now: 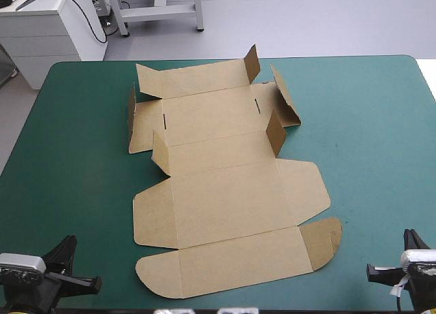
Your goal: Fold the box
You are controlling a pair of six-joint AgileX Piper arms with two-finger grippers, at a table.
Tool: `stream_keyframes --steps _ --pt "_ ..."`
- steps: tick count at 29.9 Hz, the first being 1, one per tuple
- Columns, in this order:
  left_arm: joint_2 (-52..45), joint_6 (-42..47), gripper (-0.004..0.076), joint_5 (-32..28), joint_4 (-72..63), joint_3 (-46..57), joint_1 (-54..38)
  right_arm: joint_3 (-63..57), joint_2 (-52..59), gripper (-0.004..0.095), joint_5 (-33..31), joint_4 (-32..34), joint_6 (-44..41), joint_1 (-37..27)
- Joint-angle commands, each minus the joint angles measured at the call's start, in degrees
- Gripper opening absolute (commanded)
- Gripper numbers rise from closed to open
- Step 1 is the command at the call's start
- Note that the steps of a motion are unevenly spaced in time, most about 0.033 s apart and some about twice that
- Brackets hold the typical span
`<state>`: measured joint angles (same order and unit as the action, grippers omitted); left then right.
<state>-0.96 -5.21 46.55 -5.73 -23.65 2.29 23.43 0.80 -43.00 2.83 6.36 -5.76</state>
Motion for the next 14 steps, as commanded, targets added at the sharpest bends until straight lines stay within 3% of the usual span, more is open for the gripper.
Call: stream_keyframes --steps 1,14 --pt "-0.4 0.4 -0.0008 -4.3 -0.5 -1.9 0.2 1.9 1.4 -0.0002 4.3 0.4 0.1 -0.3" --pt "-0.4 0.4 -0.0008 -4.3 -0.5 -1.9 0.2 2.0 1.3 -0.0002 4.0 -1.7 0.3 -0.3"
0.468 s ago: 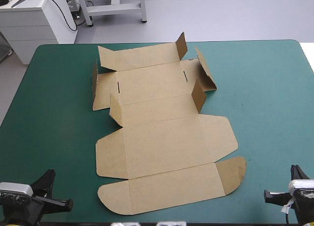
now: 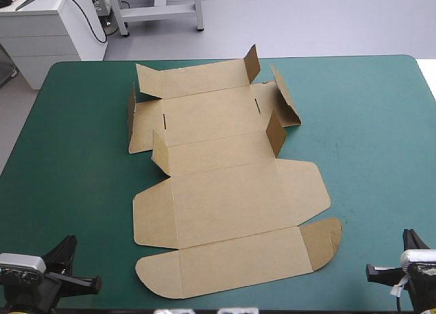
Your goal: Fold the box
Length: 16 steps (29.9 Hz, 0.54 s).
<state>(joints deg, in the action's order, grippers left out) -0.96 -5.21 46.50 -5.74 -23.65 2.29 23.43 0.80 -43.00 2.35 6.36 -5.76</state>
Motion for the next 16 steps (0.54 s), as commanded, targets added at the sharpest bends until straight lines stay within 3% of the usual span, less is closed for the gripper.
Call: stream_keyframes --steps 1,8,16 --pt "-0.4 0.4 -0.0008 -4.2 -0.5 -1.9 0.2 2.2 0.7 -0.0002 3.5 -2.4 0.9 -0.3" --pt "-0.4 0.4 -0.0008 -4.2 -0.5 -1.9 0.2 7.3 -8.4 -0.0002 -0.8 -14.1 12.9 -0.3" --pt "-0.4 0.4 -0.0008 -4.2 -0.5 -1.9 0.2 17.8 -22.6 -0.0002 -2.6 -27.6 20.3 -0.3"
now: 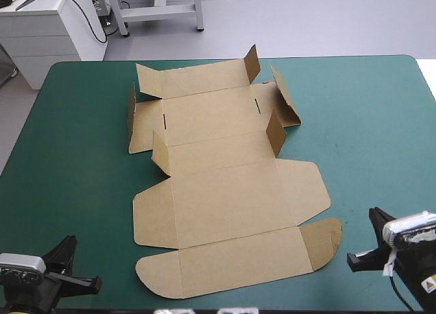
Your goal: Fold the box
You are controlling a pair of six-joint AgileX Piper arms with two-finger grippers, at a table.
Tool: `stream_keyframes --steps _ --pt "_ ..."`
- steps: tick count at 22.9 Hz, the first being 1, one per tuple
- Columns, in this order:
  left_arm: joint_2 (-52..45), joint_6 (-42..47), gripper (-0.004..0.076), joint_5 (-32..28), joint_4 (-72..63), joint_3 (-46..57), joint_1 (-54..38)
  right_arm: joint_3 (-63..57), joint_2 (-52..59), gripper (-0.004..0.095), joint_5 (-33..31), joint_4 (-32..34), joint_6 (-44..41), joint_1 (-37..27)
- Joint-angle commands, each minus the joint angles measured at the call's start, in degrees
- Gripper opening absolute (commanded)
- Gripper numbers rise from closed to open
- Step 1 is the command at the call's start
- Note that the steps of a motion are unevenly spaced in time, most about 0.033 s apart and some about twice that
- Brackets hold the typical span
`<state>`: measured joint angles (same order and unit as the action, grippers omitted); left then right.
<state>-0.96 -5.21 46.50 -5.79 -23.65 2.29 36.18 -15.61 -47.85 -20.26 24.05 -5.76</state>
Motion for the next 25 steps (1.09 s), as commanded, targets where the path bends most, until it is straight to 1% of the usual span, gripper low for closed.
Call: stream_keyframes --steps 1,5,6,7,9,11,12,15,16,17,19,22,23,25 --pt "-0.4 0.4 -0.0008 -4.2 -0.4 -1.9 0.2 6.7 -8.6 -0.0002 0.9 -6.3 3.3 -0.3" --pt "-0.4 0.3 -0.0008 -4.2 -0.4 -1.9 0.2 14.0 -18.7 -0.0002 -3.9 -10.4 4.0 -0.3" --pt "-0.4 0.3 -0.0008 -4.2 -0.4 -1.9 0.2 15.5 -20.8 -0.0002 -4.4 -10.9 3.9 -0.3" --pt "-0.4 0.3 -0.0008 -4.2 -0.4 -1.9 0.2 19.3 -25.6 -0.0001 -4.7 -12.2 3.7 -0.3" --pt "-0.4 0.3 -0.0008 -4.2 -0.4 -1.9 0.2 22.9 -30.1 0.0001 -4.7 -13.4 3.7 -0.3" --pt "-0.4 0.3 -0.0008 -4.2 -0.4 -1.9 0.2 26.0 -33.9 0.0002 -4.9 -13.9 3.7 -0.3" --pt "-0.4 0.3 -0.0008 -4.2 -0.4 -1.9 0.2 29.3 -38.2 0.0002 -6.0 -14.1 3.7 -0.3" --pt "-0.4 0.3 -0.0008 -4.2 -0.4 -1.9 0.2 33.6 -44.3 0.0002 -8.3 -14.1 3.3 -0.3" --pt "-0.4 0.3 -0.0008 -4.2 -0.4 -1.9 0.2 36.0 -48.2 0.0002 -9.1 -13.5 2.5 0.2" --pt "-0.4 0.3 -0.0008 -4.2 -0.4 -1.9 0.2 37.0 -49.7 0.0002 -9.1 -12.6 1.3 0.9" --pt "-0.4 0.3 -0.0008 -4.2 -0.4 -1.9 0.2 40.1 -54.8 0.0003 -8.6 -7.0 -2.7 5.5" --pt "-0.4 0.3 -0.0008 -4.2 -0.4 -1.9 0.2 44.3 -61.4 0.0003 -5.9 5.8 -12.2 13.7" --pt "-0.4 0.3 -0.0008 -4.2 -0.4 -1.9 0.2 45.4 -63.2 0.0003 -5.6 7.9 -13.7 15.2" --pt "-0.4 0.3 -0.0008 -4.2 -0.4 -1.9 0.2 48.8 -68.7 0.0003 -5.7 7.8 -13.8 17.4"
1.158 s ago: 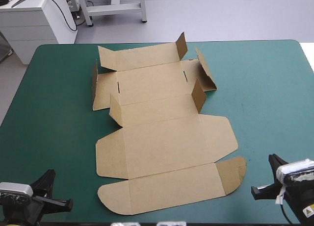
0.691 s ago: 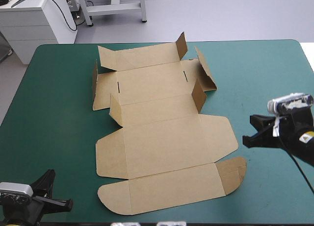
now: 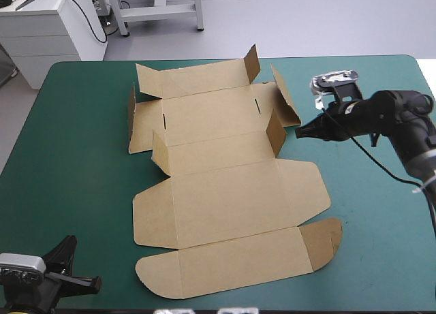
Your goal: Fold the box
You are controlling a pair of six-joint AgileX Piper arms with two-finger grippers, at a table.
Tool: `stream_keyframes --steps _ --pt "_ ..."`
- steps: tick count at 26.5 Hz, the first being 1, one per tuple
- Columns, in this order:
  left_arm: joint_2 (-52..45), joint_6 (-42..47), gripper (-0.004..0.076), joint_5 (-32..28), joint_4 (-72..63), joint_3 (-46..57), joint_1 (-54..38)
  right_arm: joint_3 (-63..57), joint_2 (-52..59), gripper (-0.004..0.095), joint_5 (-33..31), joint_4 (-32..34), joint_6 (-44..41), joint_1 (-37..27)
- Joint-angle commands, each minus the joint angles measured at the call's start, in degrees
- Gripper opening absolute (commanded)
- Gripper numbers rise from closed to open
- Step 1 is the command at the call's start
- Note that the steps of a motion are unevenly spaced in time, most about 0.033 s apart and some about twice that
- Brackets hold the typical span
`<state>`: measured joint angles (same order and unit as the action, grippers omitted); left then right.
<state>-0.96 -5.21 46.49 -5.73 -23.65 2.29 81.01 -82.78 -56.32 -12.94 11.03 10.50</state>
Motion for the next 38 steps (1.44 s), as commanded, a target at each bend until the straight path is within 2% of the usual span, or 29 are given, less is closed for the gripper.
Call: stream_keyframes --steps 1,7,9,11,16,17,19,29,31,32,34,35,36,37,38 --pt "-0.4 0.3 -0.0008 -4.2 -0.5 -1.9 0.2 5.3 -3.3 0.0003 2.5 0.1 -0.8 1.5" --pt "-0.4 0.3 -0.0008 -4.2 -0.5 -1.9 0.2 16.7 -15.2 0.0008 -2.3 -1.2 0.2 1.7" --pt "-0.4 0.3 -0.0008 -4.2 -0.5 -1.9 0.2 20.3 -18.0 0.0062 -5.0 -2.7 2.7 1.7" --pt "-0.4 0.3 -0.0008 -4.2 -0.5 -1.9 0.2 23.6 -20.4 0.0187 -7.5 -4.3 4.4 1.7" --pt "-0.4 0.3 -0.0008 -4.2 -0.5 -1.9 0.2 28.7 -24.8 0.0620 -9.0 -4.5 4.1 2.0" --pt "-0.4 0.3 -0.0008 -4.2 -0.5 -1.9 0.2 29.4 -25.3 0.0680 -8.9 -4.1 4.0 2.1" --pt "-0.4 0.3 -0.0008 -4.2 -0.5 -1.9 0.2 30.2 -26.5 0.0728 -8.9 -4.0 4.0 2.2" --pt "-0.4 0.3 -0.0008 -4.2 -0.5 -1.9 0.2 30.7 -33.9 0.0722 -11.0 -4.2 4.0 2.8" --pt "-0.4 0.3 -0.0008 -4.3 -0.5 -1.9 0.2 30.8 -34.8 0.0693 -11.5 -4.2 4.0 3.5" --pt "-0.4 0.3 -0.0008 -4.3 -0.5 -1.9 0.2 30.9 -35.4 0.0650 -11.8 -4.0 4.3 3.9" --pt "-0.4 0.4 -0.0008 -4.3 -0.5 -1.9 0.2 32.0 -36.8 0.0478 -12.4 -2.8 4.1 5.3" --pt "-0.4 0.4 -0.0008 -4.3 -0.5 -1.9 0.2 33.3 -37.3 0.0303 -12.9 -1.8 3.6 5.6" --pt "-0.4 0.4 -0.0008 -4.3 -0.5 -1.9 0.2 34.0 -37.3 0.0190 -12.9 -1.8 3.5 5.7" --pt "-0.4 0.4 -0.0008 -4.3 -0.5 -1.9 0.2 35.6 -37.3 -0.0025 -12.9 -1.2 3.5 5.7" --pt "-0.4 0.4 -0.0008 -4.3 -0.5 -1.9 0.2 36.7 -37.3 -0.0011 -13.7 -0.7 3.4 5.6"
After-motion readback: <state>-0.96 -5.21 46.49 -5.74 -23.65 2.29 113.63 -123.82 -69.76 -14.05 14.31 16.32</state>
